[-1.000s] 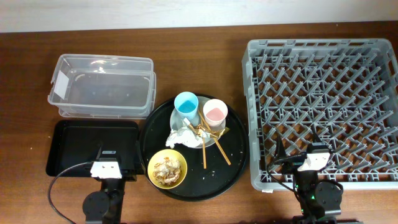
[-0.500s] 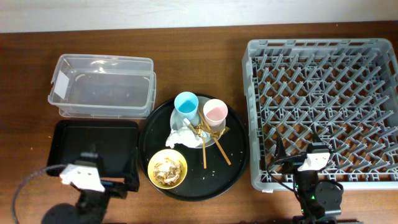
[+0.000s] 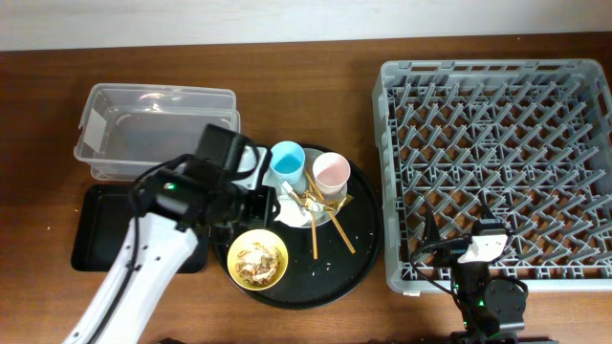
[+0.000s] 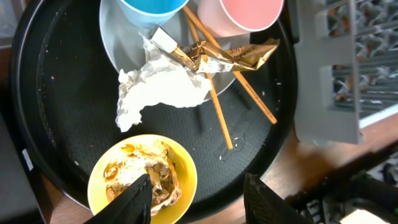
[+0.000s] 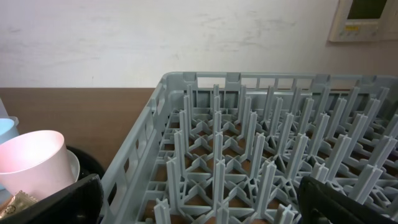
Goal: Sort waste into correct bins and load items into the dishwasher rack
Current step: 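Reach left gripper to the white tissue on the plate and grasp it, then carry the tissue with the left gripper and drop it in the clear bin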
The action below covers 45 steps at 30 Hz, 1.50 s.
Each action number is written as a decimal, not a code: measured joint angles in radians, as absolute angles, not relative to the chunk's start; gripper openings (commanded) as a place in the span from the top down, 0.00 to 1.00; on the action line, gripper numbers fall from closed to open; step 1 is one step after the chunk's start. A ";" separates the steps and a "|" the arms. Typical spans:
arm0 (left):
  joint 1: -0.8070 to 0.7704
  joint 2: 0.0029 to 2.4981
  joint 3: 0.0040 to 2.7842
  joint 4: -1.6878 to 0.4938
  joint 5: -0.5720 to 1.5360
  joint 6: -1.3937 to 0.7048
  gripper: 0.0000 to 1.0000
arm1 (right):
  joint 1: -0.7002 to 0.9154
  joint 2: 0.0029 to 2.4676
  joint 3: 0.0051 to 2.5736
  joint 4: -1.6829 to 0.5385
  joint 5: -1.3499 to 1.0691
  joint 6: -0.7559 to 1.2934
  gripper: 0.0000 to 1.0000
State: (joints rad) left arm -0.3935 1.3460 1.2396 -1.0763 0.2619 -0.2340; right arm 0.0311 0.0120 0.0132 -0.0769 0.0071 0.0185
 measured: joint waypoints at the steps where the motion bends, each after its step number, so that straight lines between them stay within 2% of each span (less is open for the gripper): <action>1: -0.427 1.362 1.240 -1.067 0.221 -0.266 0.40 | 0.031 0.012 0.013 -0.077 0.007 0.018 0.02; 6: -0.579 1.479 1.240 -1.024 0.031 -0.406 0.37 | 0.031 0.012 0.013 -0.077 0.007 0.019 0.02; 12: -0.588 1.652 1.240 -0.895 -0.016 -0.443 0.37 | 0.031 0.012 0.013 -0.077 0.007 0.019 0.02; 16: -0.588 1.733 1.240 -0.884 -0.107 -0.445 0.37 | 0.031 0.012 0.013 -0.077 0.007 0.019 0.02; 21: -0.588 1.824 1.240 -0.836 -0.118 -0.447 0.38 | 0.031 0.012 0.013 -0.077 0.007 0.018 0.02; 24: -0.588 1.844 1.240 -0.841 -0.122 -0.448 0.59 | 0.031 0.012 0.013 -0.077 0.007 0.018 0.02; 25: -0.588 1.844 1.240 -0.841 -0.123 -0.453 0.71 | 0.031 0.012 0.013 -0.077 0.007 0.018 0.02; 27: -0.588 1.844 1.240 -0.842 -0.125 -0.455 0.83 | 0.031 0.012 0.013 -0.077 0.007 0.018 0.02; 30: -0.588 1.844 1.240 -0.849 -0.125 -0.451 0.95 | 0.031 0.012 0.013 -0.077 0.007 0.018 0.02; 33: -0.588 1.805 1.240 -0.852 -0.125 -0.425 0.99 | 0.031 0.012 0.013 -0.077 0.007 0.019 0.02; 40: -0.581 1.416 1.240 -0.878 -0.256 -0.363 0.99 | 0.031 0.012 0.013 -0.077 0.007 0.018 0.02; 43: -0.491 1.339 1.241 -0.822 -0.367 -0.359 0.99 | 0.031 0.012 0.013 -0.076 0.007 0.019 0.02; 45: -0.348 1.341 1.242 -0.725 -0.448 -0.359 1.00 | 0.031 0.012 0.013 -0.077 0.007 0.019 0.02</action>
